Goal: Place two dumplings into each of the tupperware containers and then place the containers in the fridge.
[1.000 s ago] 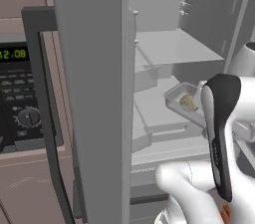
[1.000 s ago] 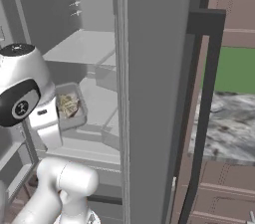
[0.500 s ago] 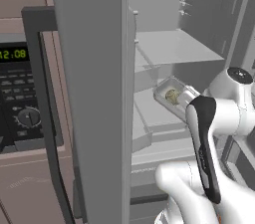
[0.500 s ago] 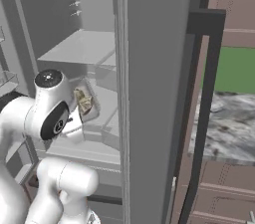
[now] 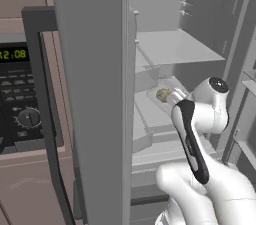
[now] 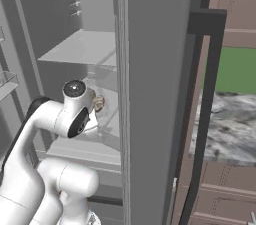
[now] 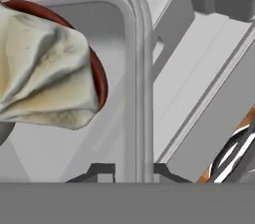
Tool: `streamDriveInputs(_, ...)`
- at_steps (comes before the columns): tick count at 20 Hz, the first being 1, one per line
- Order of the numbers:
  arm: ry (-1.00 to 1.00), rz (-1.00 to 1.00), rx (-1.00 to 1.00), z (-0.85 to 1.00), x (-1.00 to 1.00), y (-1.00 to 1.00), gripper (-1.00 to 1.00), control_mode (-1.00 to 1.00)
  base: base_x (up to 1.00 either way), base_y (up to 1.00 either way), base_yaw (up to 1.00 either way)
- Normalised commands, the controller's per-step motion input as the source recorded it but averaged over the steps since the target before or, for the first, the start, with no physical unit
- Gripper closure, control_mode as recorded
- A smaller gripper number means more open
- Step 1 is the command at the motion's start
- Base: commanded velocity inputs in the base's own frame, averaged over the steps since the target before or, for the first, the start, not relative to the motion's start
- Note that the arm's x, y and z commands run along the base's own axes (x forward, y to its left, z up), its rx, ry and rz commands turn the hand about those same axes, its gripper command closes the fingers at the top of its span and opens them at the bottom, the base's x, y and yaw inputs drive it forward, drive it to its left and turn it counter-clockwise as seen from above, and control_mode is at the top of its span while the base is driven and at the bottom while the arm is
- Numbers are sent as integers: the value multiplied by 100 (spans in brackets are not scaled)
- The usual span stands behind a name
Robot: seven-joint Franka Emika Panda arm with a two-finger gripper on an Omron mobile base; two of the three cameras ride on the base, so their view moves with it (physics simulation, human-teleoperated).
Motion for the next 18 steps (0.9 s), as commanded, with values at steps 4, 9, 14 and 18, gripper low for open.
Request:
streamDriveInputs(4,-2,0,1,-49,72,0,100,-100,0,0,0)
streamDriveInputs(9,0,0,2,-39,82,0,100,-100,0,0,0)
streamDriveInputs(14,0,0,1,-4,75,0,100,-100,0,0,0)
streamDriveInputs(18,4,0,0,0,49,0,100,-100,0,0,0)
